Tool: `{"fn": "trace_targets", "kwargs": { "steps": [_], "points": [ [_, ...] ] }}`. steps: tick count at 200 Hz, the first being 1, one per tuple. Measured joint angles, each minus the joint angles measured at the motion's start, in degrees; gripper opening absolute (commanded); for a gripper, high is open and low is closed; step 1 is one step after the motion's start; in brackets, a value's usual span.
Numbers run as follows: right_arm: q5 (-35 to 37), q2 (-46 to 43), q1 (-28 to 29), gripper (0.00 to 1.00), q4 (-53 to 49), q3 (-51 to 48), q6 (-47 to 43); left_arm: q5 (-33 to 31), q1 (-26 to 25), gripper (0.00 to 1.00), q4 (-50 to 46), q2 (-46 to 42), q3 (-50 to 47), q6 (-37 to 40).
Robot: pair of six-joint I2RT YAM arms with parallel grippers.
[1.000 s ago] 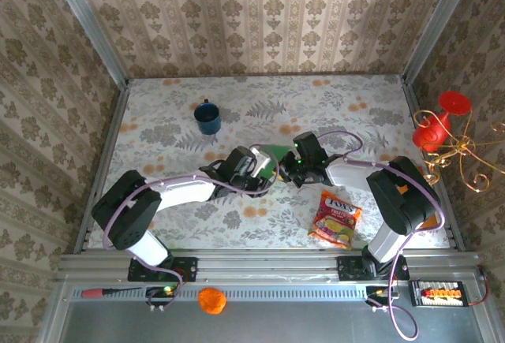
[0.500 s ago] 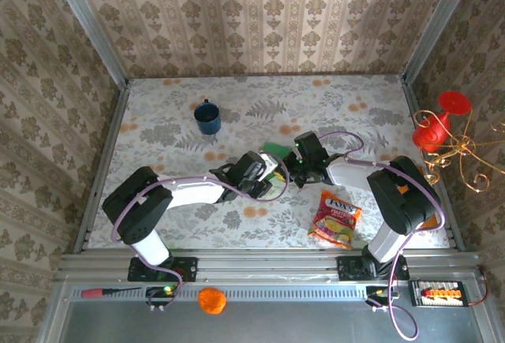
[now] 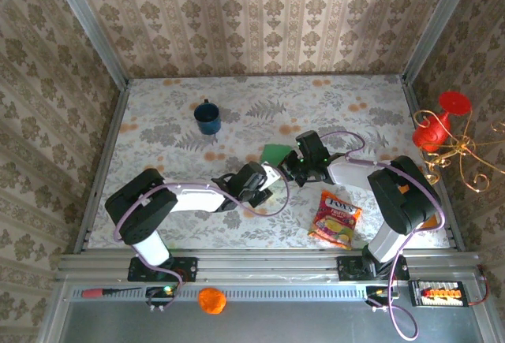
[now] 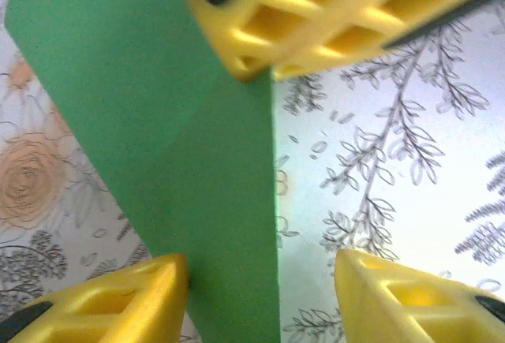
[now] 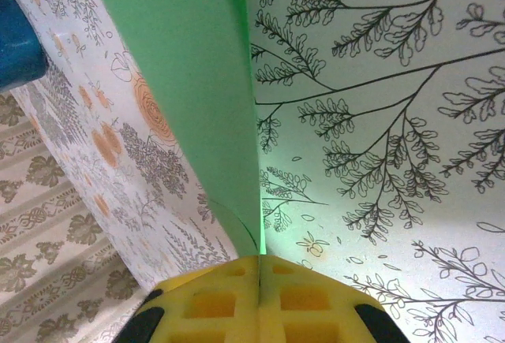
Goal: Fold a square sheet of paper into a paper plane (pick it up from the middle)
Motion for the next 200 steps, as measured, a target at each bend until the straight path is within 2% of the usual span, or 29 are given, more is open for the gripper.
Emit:
{"fn": "trace_targets", "kwargs": {
  "steps": [167,200],
  "points": [
    [-1.33,0.00,-0.11,0.02,-0.13,0.00,-0.02,1.46,0.90,0.32,3.39,1.01,0.96,4.68],
    [-1.55,0.00,-0.20,0.04,-0.13,0.00,-0.02,1.49,1.31,0.25,3.82,1.64,0.96,4.70]
  ]
}}
